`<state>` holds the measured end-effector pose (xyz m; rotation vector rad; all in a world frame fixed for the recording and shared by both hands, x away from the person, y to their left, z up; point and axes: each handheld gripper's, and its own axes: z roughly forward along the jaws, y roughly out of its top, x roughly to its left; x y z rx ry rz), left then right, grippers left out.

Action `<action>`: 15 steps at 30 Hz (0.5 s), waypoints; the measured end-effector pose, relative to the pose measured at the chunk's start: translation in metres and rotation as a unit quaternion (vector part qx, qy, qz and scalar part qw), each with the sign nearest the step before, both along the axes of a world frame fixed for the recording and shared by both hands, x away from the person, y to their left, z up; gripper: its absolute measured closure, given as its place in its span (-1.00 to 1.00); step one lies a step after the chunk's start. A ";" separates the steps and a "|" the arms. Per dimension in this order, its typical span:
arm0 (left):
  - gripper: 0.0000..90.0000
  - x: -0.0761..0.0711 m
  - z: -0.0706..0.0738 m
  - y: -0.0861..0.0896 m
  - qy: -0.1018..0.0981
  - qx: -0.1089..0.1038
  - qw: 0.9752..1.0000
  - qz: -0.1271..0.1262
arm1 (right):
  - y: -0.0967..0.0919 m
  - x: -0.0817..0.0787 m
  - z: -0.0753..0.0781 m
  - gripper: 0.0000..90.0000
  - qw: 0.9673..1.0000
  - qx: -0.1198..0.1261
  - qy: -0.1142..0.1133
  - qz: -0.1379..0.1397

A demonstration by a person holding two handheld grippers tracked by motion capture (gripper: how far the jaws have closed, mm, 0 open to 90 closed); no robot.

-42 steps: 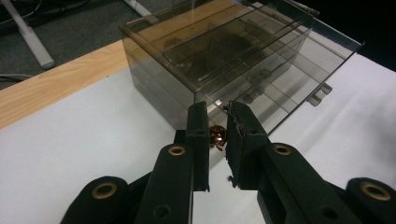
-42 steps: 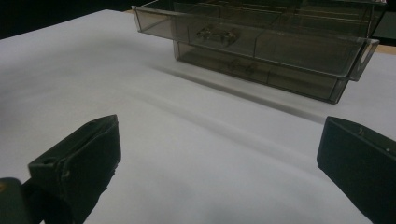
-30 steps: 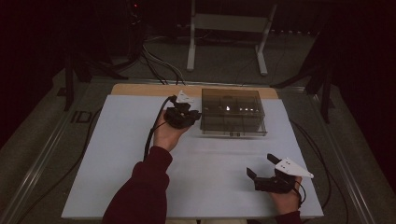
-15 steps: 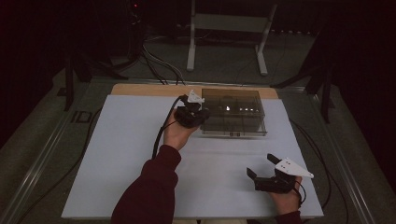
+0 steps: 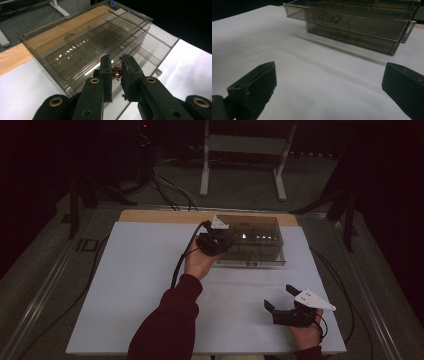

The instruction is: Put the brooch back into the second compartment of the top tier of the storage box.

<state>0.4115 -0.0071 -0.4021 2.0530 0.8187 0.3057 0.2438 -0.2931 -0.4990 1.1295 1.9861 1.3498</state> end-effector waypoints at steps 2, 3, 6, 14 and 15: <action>0.80 0.000 0.000 -0.003 -0.001 0.001 1.000 -0.003 | 0.000 0.000 0.000 -1.00 1.000 0.000 0.000 0.000; 0.80 0.001 0.000 -0.005 -0.001 0.000 1.000 -0.005 | 0.000 0.000 0.000 -1.00 1.000 0.000 0.000 0.000; 0.80 0.001 0.000 -0.010 0.000 0.001 1.000 -0.008 | 0.000 0.000 0.000 -1.00 1.000 0.000 0.000 0.000; 0.80 0.002 -0.003 -0.022 0.002 0.001 1.000 -0.014 | 0.000 0.000 0.000 -1.00 1.000 0.000 0.000 0.001; 0.79 0.002 -0.003 -0.023 0.001 0.002 1.000 -0.015 | 0.000 0.000 0.000 -1.00 1.000 0.000 0.000 0.001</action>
